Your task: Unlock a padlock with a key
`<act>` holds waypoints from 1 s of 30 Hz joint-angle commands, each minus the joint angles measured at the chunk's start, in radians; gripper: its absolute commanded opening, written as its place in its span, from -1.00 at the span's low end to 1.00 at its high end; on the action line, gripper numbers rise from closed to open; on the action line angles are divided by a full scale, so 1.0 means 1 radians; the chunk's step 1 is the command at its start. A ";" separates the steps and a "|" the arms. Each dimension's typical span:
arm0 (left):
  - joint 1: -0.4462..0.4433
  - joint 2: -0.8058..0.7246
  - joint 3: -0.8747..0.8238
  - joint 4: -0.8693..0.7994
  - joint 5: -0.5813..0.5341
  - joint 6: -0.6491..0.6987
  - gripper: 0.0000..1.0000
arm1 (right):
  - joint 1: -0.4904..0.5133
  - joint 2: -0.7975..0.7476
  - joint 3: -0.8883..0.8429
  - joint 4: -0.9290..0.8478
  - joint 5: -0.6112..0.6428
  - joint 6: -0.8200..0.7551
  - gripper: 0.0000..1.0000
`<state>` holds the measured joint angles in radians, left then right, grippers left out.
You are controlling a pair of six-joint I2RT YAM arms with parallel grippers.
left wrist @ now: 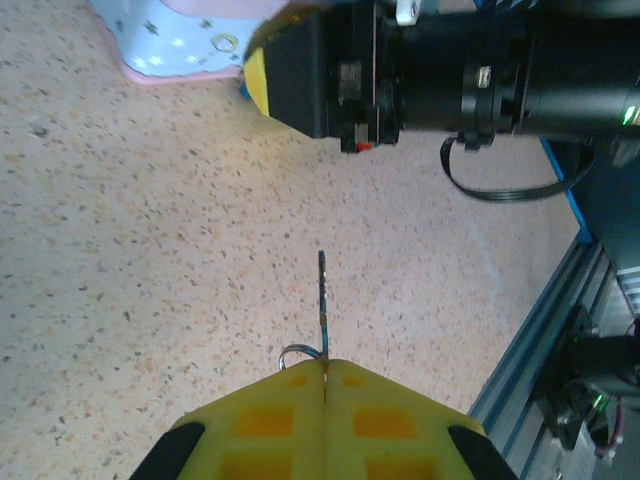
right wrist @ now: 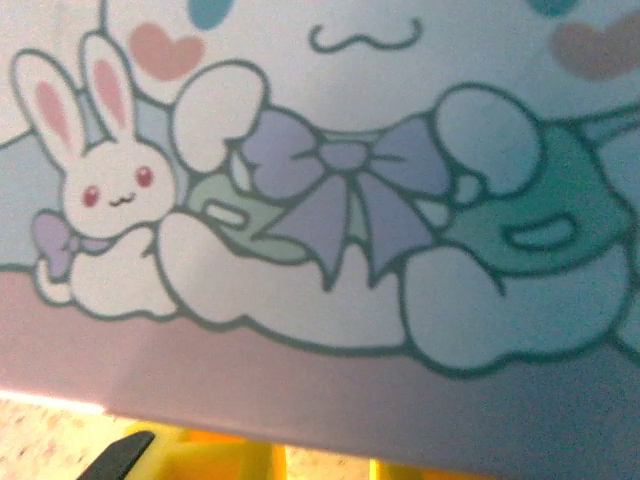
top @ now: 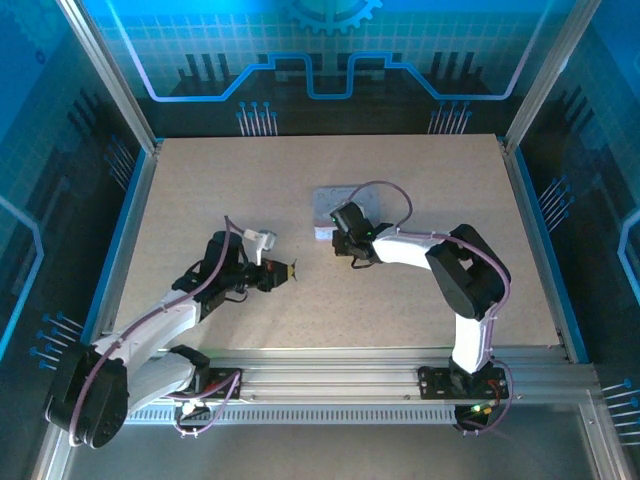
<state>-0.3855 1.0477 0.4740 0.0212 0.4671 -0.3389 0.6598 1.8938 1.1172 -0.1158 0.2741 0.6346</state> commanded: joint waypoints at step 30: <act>-0.109 0.131 -0.140 0.444 -0.034 0.125 -1.00 | -0.044 -0.125 0.111 -0.258 -0.552 0.074 -1.00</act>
<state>-0.4828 1.1347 0.3351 0.3607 0.4301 -0.2104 0.6292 1.8046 1.1893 -0.3416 -0.1879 0.6838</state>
